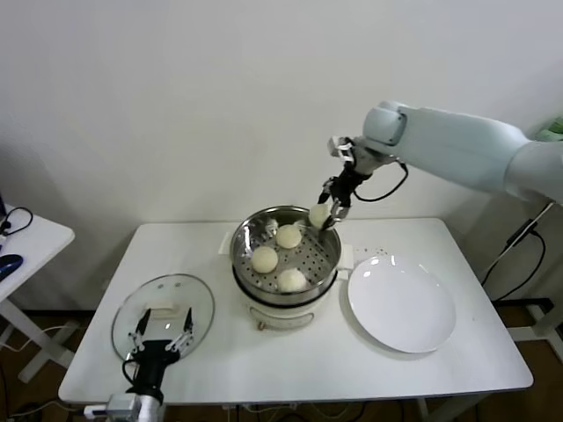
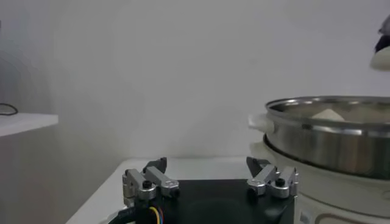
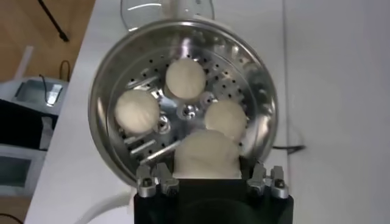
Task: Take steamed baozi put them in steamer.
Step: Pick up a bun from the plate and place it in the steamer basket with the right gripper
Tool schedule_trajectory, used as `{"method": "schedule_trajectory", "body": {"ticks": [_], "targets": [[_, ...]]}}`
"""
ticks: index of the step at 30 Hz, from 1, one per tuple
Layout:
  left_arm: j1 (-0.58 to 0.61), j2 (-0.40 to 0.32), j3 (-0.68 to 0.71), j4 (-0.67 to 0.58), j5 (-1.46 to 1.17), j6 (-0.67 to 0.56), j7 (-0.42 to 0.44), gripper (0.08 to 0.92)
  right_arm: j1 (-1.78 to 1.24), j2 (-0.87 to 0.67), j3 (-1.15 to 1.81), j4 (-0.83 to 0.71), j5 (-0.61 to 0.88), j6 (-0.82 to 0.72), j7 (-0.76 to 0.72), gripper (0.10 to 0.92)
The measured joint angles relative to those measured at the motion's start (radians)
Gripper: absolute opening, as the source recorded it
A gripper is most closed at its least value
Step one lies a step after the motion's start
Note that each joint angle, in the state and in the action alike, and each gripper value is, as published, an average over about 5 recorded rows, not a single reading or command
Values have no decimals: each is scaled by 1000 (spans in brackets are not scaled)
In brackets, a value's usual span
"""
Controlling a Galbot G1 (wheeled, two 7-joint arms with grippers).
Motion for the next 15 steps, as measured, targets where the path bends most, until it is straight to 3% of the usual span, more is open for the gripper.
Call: {"method": "schedule_trajectory", "body": {"ticks": [15], "targets": [[3,0,-28,1,-18,-2,-1,823,-108,102,-49,-48,-1,-14,24,695]]}}
